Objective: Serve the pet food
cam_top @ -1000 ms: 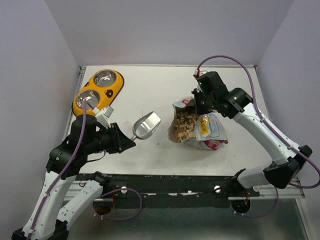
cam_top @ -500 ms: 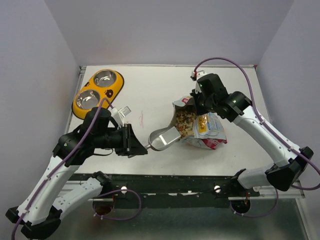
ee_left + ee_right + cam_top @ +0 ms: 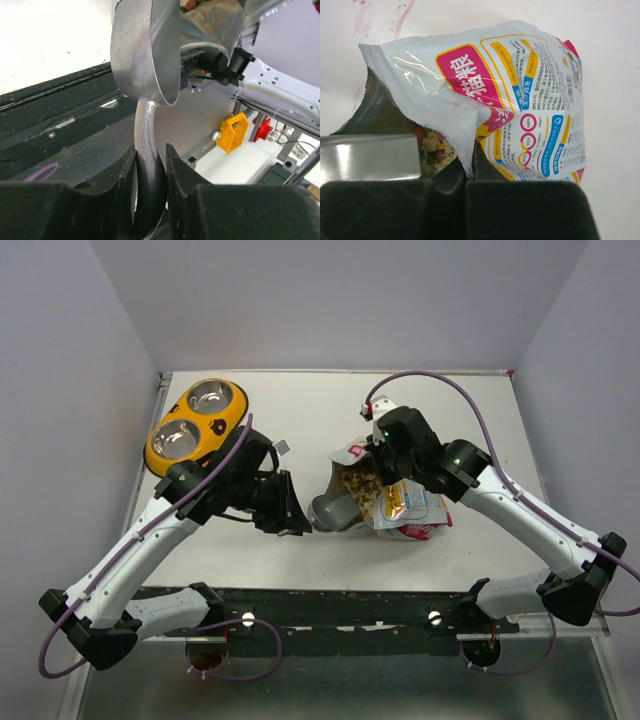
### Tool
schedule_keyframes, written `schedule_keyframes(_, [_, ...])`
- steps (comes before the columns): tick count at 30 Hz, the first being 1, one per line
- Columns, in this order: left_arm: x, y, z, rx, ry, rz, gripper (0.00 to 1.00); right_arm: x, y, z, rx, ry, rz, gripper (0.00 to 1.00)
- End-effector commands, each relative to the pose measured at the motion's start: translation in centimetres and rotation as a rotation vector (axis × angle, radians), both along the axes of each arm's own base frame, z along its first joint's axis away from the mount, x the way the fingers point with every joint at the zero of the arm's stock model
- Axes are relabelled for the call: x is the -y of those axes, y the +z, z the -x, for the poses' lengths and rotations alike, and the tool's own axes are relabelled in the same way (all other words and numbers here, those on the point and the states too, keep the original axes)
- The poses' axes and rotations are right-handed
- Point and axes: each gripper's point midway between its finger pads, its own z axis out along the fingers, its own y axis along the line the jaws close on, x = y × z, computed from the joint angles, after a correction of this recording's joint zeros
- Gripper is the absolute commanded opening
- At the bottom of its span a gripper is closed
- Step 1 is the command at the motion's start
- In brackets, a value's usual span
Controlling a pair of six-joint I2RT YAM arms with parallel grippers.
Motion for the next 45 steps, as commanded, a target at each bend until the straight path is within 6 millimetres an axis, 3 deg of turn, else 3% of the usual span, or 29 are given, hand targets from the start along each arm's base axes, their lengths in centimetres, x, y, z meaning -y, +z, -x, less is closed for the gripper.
schedule_keyframes(1, [1.0, -1.3, -1.5, -0.019, 0.044, -0.015, 0.0, -1.8, 3.3, -1.0, 0.159, 0.007, -0.1, 0.01])
schedule_keyframes(3, [1.9, -1.6, -1.9, -0.046, 0.051, 0.016, 0.0, -2.2, 3.1, -0.8, 0.147, 0.013, -0.112, 0.01])
schedule_keyframes(11, [2.6, -4.8, -3.9, -0.086, 0.13, -0.064, 0.0, -2.7, 3.6, 0.1, 0.107, -0.009, -0.186, 0.01])
schedule_keyframes(16, [6.3, -5.9, -7.9, -0.046, 0.168, 0.024, 0.0, -3.0, 2.2, 1.0, 0.035, -0.06, -0.264, 0.01])
schedule_keyframes(18, [7.6, -7.4, -9.5, -0.025, 0.193, 0.029, 0.0, -3.0, 2.0, 1.3, 0.024, -0.069, -0.283, 0.01])
schedule_keyframes(21, [9.4, -7.8, -10.6, 0.025, 0.176, 0.043, 0.0, -2.2, 1.9, 1.3, 0.021, -0.102, -0.263, 0.01])
schedule_keyframes(26, [8.6, -6.1, -10.7, 0.183, 0.165, 0.065, 0.0, 0.4, 2.0, 1.4, 0.053, -0.179, -0.203, 0.01])
schedule_keyframes(33, [8.9, -5.3, -9.2, 0.342, 0.039, 0.292, 0.0, 0.6, 1.9, 2.5, 0.026, -0.187, -0.261, 0.01])
schedule_keyframes(37, [8.4, -5.3, -8.4, 0.385, 0.002, 0.355, 0.0, 1.7, 1.7, 2.3, 0.046, -0.237, -0.246, 0.01])
schedule_keyframes(41, [8.3, -3.6, -7.6, 0.475, -0.058, 0.421, 0.0, 2.9, 1.9, 1.9, 0.07, -0.289, -0.214, 0.01])
schedule_keyframes(45, [7.1, -3.3, -6.8, 0.509, -0.047, 0.43, 0.0, 4.1, 2.7, 0.9, 0.104, -0.365, -0.157, 0.01])
